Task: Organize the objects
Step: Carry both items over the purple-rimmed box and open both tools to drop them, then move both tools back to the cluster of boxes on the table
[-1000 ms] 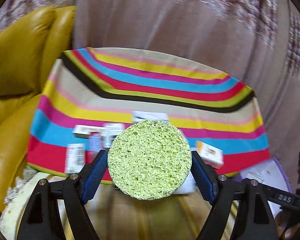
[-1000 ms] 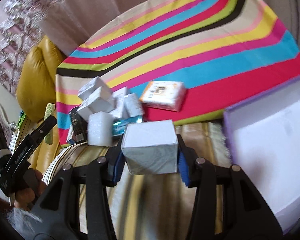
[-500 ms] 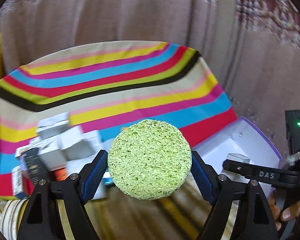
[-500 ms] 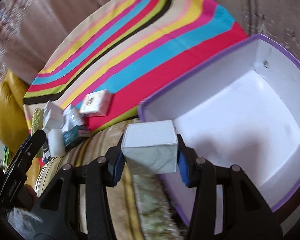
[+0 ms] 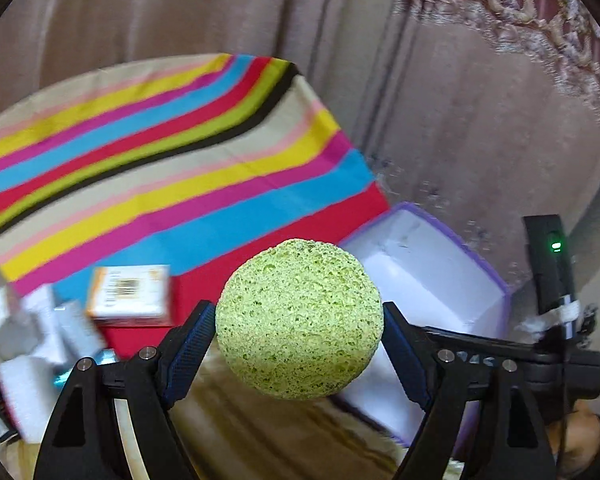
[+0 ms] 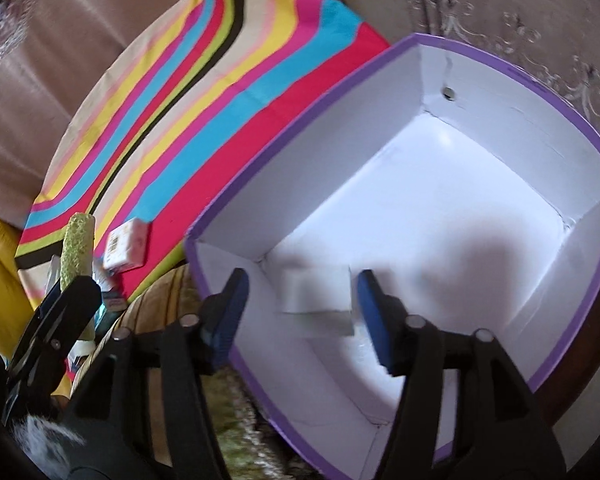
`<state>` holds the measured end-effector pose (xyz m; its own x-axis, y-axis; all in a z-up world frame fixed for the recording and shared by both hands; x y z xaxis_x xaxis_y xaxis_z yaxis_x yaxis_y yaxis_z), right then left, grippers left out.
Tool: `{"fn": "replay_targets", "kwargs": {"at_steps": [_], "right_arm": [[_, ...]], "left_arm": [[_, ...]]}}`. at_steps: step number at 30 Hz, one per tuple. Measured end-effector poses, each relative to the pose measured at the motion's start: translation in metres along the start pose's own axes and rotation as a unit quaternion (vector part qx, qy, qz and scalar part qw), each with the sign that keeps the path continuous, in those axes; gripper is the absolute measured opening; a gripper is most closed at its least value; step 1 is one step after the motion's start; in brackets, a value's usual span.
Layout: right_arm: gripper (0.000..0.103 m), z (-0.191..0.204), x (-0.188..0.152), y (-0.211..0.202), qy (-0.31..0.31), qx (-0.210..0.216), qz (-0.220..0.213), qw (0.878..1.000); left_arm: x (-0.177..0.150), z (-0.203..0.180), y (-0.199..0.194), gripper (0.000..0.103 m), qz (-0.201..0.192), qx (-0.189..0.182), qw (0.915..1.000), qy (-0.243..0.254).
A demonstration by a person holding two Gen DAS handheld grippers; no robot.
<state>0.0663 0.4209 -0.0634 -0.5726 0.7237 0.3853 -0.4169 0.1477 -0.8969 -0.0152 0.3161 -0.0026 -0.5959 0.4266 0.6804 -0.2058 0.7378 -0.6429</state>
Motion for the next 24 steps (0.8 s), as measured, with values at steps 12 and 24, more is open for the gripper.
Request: {"fn": "replay_targets", "kwargs": {"at_steps": [12,24], "right_arm": [[0.081,0.005,0.002,-0.001,-0.012,-0.011,-0.013,1.0],[0.091,0.048,0.004,-0.022,-0.098,-0.025,-0.066,0.993]], "left_arm": [[-0.004,0.021,-0.002,0.085,-0.003,-0.013,0.9978,-0.065],[-0.012,0.057,-0.061,0.085,-0.06,0.016,0.9924,-0.106]]}}
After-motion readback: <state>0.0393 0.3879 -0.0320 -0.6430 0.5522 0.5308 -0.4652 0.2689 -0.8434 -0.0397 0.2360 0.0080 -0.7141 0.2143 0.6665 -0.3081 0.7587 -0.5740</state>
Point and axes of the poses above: each gripper's, at about its wrist camera, not at the fingertips, and y roughly the way its jaws point, z to its left, x to its top, the point moved 8 cm from there along y, roughly the way its jaws point, and after that the axes turned 12 degrees about -x, right-handed, at the moved point
